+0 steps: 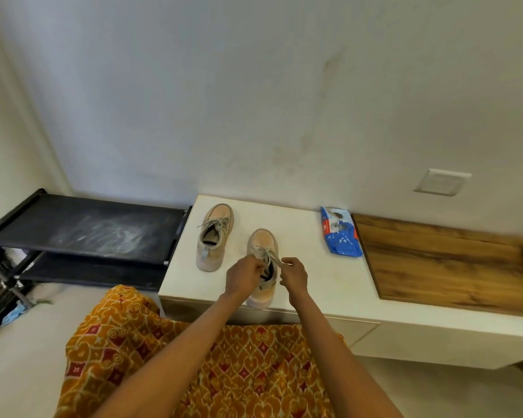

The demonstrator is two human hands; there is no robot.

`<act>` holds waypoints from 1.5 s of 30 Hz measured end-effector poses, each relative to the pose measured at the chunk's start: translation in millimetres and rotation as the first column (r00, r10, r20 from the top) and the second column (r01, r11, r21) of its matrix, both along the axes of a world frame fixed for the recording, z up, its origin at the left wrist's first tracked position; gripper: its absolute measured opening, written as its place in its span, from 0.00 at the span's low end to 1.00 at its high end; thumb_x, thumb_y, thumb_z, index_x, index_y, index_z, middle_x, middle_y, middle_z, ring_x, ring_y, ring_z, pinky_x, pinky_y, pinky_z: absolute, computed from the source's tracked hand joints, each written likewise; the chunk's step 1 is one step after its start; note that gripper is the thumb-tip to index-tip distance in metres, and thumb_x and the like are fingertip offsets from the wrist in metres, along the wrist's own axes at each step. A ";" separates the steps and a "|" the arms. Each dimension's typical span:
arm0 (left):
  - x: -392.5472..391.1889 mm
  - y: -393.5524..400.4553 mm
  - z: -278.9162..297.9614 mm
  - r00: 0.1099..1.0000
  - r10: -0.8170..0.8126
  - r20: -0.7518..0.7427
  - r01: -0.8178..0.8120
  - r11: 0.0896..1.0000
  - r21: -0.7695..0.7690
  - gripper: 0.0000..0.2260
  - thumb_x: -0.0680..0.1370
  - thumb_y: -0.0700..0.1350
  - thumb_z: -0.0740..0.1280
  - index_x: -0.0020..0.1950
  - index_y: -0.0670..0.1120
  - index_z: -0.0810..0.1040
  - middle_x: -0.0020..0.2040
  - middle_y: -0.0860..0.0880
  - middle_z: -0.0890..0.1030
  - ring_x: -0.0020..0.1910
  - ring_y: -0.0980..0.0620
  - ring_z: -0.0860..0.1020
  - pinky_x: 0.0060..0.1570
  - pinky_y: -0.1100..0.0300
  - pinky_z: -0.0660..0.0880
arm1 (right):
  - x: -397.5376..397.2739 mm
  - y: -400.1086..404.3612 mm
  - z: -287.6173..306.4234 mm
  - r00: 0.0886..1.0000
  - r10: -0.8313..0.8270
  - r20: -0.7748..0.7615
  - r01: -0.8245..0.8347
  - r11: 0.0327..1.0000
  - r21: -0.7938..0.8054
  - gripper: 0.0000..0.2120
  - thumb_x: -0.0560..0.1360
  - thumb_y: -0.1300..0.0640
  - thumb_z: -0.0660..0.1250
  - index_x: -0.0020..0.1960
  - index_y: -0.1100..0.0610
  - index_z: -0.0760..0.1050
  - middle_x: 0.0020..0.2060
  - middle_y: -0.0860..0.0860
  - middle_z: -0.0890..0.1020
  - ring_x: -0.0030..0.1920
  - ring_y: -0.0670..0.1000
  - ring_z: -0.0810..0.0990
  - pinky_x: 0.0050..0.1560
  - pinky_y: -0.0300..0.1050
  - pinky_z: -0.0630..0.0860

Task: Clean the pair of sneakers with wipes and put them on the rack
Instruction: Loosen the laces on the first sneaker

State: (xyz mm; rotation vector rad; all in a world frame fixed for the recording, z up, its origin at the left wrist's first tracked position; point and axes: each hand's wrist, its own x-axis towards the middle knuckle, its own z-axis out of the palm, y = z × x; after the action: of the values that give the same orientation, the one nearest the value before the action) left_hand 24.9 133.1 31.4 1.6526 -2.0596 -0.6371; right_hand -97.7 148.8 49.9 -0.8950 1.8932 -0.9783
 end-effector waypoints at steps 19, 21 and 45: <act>1.1 -9.6 60.6 0.673 0.128 -0.728 0.168 0.933 0.319 0.12 0.76 0.34 0.63 0.57 0.47 0.75 0.44 0.49 0.76 0.42 0.52 0.77 0.36 0.66 0.74 | 3.2 17.2 19.8 0.901 0.426 0.088 -0.413 0.901 -0.134 0.09 0.78 0.54 0.61 0.53 0.55 0.78 0.48 0.53 0.82 0.50 0.50 0.81 0.52 0.42 0.77; -1.2 -14.0 69.3 0.651 0.103 -0.752 0.241 0.911 0.333 0.12 0.76 0.35 0.64 0.58 0.45 0.75 0.41 0.49 0.77 0.36 0.55 0.77 0.34 0.67 0.73 | 4.5 16.5 20.0 0.941 0.337 0.042 -0.322 0.925 -0.200 0.09 0.78 0.53 0.62 0.52 0.56 0.79 0.45 0.52 0.82 0.47 0.51 0.82 0.48 0.42 0.79; 0.9 -7.0 -3.0 0.935 -0.189 0.300 0.276 0.918 -0.284 0.21 0.75 0.49 0.67 0.67 0.47 0.69 0.61 0.45 0.71 0.56 0.46 0.74 0.51 0.56 0.72 | -7.0 -2.9 -19.2 0.993 0.007 -0.120 -0.003 1.000 0.028 0.17 0.78 0.60 0.57 0.65 0.63 0.68 0.58 0.59 0.75 0.55 0.57 0.76 0.58 0.54 0.76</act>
State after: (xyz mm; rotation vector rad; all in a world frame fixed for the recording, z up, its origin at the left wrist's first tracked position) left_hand 25.8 126.2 28.4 1.3732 -2.4258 -0.1334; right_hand -104.6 145.9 30.7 -0.9604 1.9998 -0.9102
